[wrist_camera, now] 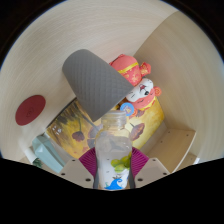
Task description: Pour water
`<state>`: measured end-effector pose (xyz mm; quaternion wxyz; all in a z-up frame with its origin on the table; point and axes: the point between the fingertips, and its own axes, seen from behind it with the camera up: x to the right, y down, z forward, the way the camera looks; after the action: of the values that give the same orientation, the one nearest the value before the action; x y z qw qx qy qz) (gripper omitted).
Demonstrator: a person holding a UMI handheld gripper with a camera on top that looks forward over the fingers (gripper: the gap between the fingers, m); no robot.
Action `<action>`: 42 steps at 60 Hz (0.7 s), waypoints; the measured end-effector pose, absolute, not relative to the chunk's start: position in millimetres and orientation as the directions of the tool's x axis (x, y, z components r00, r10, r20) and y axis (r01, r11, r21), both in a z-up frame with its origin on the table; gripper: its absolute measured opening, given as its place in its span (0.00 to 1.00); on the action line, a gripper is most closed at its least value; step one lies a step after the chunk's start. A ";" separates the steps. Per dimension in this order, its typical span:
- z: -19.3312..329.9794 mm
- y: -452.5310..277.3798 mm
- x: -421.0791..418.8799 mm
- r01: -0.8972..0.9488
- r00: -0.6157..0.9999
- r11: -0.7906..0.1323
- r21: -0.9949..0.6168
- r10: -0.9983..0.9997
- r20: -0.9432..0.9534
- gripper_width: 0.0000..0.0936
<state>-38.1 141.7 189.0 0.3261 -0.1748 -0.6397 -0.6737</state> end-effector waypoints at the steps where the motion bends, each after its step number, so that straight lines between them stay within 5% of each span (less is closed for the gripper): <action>1: 188.2 142.2 -38.4 0.660 -0.729 0.033 0.750 -0.215 0.650 0.44; 14: 204.6 142.0 -32.4 0.789 -0.596 0.033 0.614 -0.207 0.776 0.44; 24: 249.6 129.8 -11.8 0.999 0.044 0.016 -0.041 -0.205 0.978 0.44; 33: 271.4 123.3 22.2 0.762 0.643 0.044 -0.646 -0.165 0.748 0.45; 42: 247.5 121.8 42.0 0.380 0.923 0.048 -0.924 -0.078 0.376 0.45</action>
<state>42.0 121.8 247.5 0.7151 -0.6710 -0.1127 -0.1601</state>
